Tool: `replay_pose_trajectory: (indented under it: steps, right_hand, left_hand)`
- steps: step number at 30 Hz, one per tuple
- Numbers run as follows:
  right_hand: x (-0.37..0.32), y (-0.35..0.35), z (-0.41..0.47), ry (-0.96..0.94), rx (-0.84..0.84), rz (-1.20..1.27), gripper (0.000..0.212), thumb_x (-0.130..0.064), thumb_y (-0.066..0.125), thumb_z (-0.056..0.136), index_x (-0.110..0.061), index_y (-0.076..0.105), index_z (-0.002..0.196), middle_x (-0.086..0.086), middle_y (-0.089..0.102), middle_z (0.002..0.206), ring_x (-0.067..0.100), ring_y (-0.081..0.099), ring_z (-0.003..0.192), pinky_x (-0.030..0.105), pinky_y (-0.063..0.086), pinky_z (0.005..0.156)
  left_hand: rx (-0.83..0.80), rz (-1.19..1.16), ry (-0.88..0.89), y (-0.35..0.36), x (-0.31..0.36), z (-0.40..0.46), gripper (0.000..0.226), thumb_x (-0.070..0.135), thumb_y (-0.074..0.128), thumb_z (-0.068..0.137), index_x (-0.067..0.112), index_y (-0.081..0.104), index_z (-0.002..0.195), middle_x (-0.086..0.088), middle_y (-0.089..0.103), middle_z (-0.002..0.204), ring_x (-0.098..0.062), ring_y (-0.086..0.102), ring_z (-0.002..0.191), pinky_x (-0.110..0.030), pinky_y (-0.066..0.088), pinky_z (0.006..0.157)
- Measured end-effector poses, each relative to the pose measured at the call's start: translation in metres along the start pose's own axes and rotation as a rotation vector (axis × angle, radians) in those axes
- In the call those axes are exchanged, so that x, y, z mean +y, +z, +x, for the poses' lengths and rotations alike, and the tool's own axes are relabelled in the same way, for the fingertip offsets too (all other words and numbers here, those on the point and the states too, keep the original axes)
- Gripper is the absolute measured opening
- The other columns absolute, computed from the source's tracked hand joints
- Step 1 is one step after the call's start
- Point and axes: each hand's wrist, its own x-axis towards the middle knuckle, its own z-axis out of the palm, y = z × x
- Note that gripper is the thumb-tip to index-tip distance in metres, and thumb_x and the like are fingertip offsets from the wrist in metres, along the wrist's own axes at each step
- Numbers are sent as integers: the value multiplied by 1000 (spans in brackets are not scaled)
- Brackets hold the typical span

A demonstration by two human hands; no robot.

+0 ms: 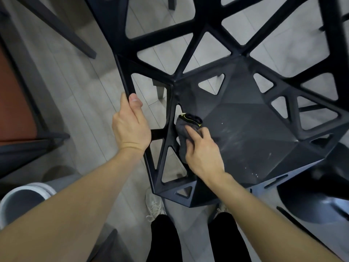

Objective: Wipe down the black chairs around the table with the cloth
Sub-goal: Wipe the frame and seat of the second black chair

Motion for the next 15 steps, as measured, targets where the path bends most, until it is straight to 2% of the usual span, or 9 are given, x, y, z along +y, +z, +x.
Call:
replay_pose_trajectory:
  steps: [5,7,9,12,15]
  right_hand:
    - [-18,1,105,-20,132,-26,52,-21,52,105,-24,51,156,18,46,146,41,52,120,49,50,103]
    - [-27,3,122,-24,147,14,50,-16,53,103,-17,57,152,18,49,147,43,53,125,50,50,104]
    - [-16,-1,91,-79,83,31,48,-15,54,103,-20,59,151,14,51,140,41,58,115,49,53,99]
    - [27,-13,9,-52,-13,40,49,-19,58,101,-31,61,148,4,48,127,33,61,103,46,56,93]
    - [38,-2,-60,183,69,72,50,-16,61,98,-34,64,144,-1,47,125,29,62,101,42,56,93]
  left_hand:
    - [7,16,0,0,0,2,54,48,18,113,13,57,104,-4,59,66,-26,60,60,-51,50,64]
    - [9,14,5,1,-2,3,52,47,18,113,14,57,102,-3,59,66,-25,60,60,-46,49,62]
    - [13,15,10,1,-1,3,48,45,19,114,16,55,101,-2,57,66,-24,59,59,-41,48,59]
    - [13,33,-8,1,1,2,47,43,20,115,16,57,102,5,54,66,-18,56,58,-36,46,59]
    - [16,24,-23,4,0,4,50,42,22,115,11,59,103,4,53,68,-15,49,55,-32,41,56]
